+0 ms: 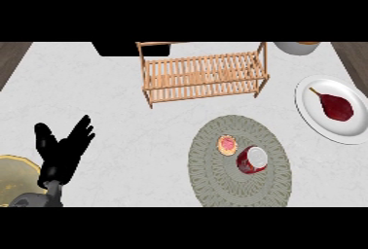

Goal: Pick the can from the placemat and place it in the tiered shelf

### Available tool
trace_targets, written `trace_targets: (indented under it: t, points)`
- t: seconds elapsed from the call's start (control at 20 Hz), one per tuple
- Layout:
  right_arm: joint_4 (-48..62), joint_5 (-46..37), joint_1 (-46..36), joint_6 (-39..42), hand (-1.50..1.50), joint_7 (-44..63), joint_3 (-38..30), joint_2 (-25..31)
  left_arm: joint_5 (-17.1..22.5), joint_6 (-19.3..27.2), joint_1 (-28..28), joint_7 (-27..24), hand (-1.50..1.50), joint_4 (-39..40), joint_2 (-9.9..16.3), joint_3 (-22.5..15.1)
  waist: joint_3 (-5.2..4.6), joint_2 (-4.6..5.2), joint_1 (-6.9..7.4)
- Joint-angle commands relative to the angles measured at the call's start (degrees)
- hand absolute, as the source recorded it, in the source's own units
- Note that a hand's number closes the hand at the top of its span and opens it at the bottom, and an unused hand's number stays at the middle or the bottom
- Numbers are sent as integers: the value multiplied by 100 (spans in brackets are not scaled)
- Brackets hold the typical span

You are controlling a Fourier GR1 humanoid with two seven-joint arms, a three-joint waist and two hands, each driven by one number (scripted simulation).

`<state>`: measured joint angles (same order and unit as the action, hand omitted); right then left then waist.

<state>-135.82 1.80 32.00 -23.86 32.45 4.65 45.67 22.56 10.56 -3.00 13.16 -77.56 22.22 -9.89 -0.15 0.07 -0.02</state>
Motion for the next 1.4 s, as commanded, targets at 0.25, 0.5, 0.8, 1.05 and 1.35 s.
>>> trace_targets:
  t: [0.25,0.5,0.8,1.05,1.35]
  points:
    - [179,-1421,-1945,-257,-150,3337,753,387,-193,19,-318,88,0,208,-148,-50,-14,67,258]
    - [643,-1829,-2959,208,-150,4315,1454,41,-274,-105,-130,-119,0,209,-218,-109,-8,46,250]
    - [1298,-2209,-3888,607,-150,4939,2195,-615,-175,-211,-176,-66,0,297,-142,94,-8,27,225]
    - [1833,-2475,-3953,837,-150,5083,2431,-1021,-142,-276,-62,-22,0,237,-88,185,-1,-1,115]
    - [2479,-3036,-4316,1116,-150,5273,2495,-1573,-68,-372,-50,65,0,252,-29,329,-1,-5,86]
